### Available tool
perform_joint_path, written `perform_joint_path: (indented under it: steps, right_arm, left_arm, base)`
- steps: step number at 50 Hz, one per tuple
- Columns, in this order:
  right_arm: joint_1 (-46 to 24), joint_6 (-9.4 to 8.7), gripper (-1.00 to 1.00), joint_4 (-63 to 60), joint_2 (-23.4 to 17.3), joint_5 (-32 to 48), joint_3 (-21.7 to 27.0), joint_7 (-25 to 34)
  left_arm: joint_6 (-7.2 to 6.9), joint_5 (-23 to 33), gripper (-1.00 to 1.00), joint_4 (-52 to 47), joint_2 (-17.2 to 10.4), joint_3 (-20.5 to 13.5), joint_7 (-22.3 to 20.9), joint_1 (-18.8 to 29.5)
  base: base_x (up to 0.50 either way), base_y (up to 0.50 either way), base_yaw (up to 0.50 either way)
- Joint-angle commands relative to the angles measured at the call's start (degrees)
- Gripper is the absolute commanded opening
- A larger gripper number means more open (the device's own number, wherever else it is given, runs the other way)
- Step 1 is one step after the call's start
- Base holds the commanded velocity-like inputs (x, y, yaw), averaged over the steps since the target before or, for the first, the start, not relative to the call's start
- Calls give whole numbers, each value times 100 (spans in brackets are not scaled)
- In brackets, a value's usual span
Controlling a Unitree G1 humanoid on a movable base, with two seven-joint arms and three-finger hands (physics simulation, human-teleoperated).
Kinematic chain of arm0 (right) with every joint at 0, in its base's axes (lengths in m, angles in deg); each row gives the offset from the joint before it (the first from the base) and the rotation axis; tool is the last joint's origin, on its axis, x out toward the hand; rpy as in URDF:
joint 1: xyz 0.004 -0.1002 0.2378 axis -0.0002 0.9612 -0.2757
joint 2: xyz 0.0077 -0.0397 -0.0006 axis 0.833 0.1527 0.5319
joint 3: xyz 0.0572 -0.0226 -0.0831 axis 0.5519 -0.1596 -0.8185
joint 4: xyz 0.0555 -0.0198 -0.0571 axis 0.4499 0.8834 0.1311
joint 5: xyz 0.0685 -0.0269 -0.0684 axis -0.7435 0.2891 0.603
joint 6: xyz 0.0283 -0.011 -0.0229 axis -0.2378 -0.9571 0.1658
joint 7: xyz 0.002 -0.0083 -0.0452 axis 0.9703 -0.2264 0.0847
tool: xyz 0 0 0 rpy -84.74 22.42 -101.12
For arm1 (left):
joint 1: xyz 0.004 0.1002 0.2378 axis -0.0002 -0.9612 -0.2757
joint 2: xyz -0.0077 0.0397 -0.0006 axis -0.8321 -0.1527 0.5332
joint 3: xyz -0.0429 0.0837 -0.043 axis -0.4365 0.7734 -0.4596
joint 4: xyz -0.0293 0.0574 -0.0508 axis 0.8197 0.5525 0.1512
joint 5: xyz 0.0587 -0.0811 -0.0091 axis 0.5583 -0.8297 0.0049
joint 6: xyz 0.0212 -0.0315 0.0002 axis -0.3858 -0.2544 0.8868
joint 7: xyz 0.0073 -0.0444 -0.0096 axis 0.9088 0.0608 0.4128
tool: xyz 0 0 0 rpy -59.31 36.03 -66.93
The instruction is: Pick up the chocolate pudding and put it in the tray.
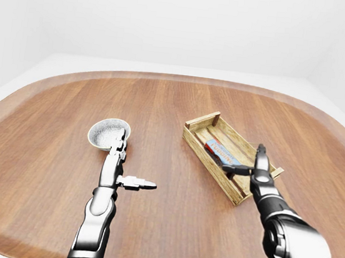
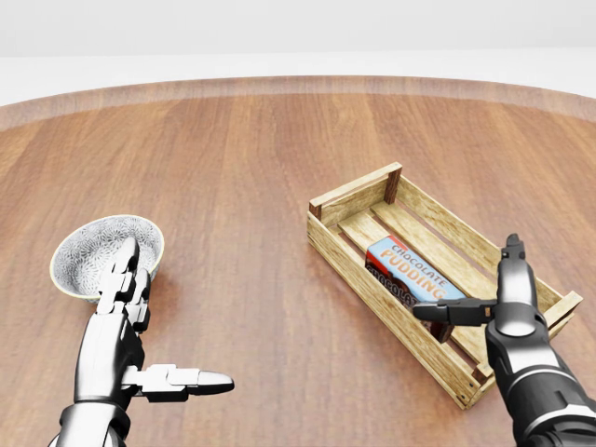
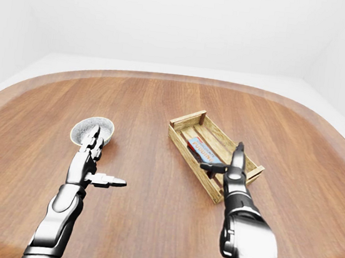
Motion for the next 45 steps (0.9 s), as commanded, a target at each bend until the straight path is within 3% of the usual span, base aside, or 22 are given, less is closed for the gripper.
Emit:
perform_joint_path:
  steps: [1, 18, 45]
  right_arm:
    - [-73, 0, 100, 15, -87, -81, 23, -312]
    - [-210, 0, 100, -35, -242, 113, -159, -811]
    - [-1113, 0, 100, -228, -662, -330, -203, 11]
  left_arm:
    - [-92, -65, 100, -44, 5, -1, -56, -11]
    - [-91, -63, 100, -44, 5, -1, -58, -10]
    - [-94, -65, 100, -45, 6, -1, -56, -11]
  base:
    - [0, 0, 0]
    - [0, 0, 0]
    - [0, 0, 0]
